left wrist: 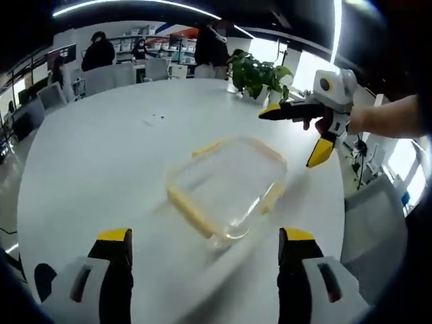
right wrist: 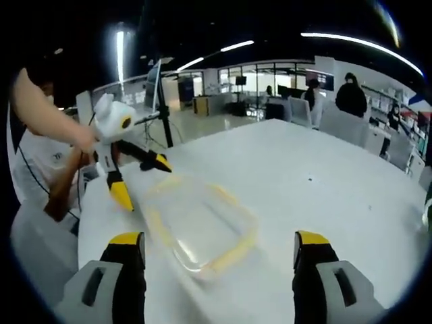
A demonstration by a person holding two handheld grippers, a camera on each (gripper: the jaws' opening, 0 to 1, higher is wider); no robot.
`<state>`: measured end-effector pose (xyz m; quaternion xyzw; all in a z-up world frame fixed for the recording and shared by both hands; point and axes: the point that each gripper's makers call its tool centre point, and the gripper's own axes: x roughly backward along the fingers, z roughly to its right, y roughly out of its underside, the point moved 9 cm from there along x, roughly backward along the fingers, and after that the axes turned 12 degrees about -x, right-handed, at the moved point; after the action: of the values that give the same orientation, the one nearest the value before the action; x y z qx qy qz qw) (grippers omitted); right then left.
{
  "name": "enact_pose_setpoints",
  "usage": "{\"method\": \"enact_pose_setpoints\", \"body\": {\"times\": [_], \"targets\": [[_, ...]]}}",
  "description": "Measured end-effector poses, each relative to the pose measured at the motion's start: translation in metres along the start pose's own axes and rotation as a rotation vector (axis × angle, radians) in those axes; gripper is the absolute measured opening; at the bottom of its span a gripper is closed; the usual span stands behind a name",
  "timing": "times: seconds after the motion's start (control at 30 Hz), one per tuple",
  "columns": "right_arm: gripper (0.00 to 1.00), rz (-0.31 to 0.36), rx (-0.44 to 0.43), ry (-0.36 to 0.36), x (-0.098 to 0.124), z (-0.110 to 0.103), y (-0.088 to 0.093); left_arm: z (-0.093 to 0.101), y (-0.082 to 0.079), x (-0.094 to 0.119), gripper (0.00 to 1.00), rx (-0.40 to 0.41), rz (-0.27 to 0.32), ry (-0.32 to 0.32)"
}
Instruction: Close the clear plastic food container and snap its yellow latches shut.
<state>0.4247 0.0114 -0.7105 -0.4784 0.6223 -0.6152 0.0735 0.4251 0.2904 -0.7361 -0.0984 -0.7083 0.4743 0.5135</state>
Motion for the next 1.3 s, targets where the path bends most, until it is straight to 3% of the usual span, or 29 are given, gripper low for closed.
{"method": "enact_pose_setpoints", "body": {"times": [0.13, 0.53, 0.7, 0.83, 1.0, 1.1, 1.3], "targets": [[0.93, 0.023, -0.022, 0.002, 0.002, 0.0, 0.002, 0.0, -0.001, 0.003, 0.92, -0.002, 0.049, -0.021], [0.93, 0.073, -0.051, -0.007, 0.005, -0.006, 0.004, 0.008, 0.007, 0.005, 0.91, 0.004, 0.07, -0.031], [0.92, 0.081, -0.051, -0.004, 0.008, -0.006, 0.006, 0.01, 0.008, 0.009, 0.91, 0.038, 0.137, -0.046], [0.93, 0.087, -0.058, 0.001, 0.009, -0.006, 0.008, 0.01, 0.011, 0.011, 0.9, 0.055, 0.137, -0.053], [0.93, 0.098, -0.065, 0.003, 0.011, -0.007, 0.009, 0.014, 0.013, 0.014, 0.89, 0.042, 0.143, -0.057], [0.93, 0.106, -0.085, 0.004, 0.013, -0.007, 0.011, 0.016, 0.013, 0.016, 0.9, 0.009, 0.173, -0.079], [0.93, 0.102, -0.086, 0.006, 0.016, -0.009, 0.016, 0.022, 0.012, 0.017, 0.88, 0.021, 0.211, -0.071]]}}
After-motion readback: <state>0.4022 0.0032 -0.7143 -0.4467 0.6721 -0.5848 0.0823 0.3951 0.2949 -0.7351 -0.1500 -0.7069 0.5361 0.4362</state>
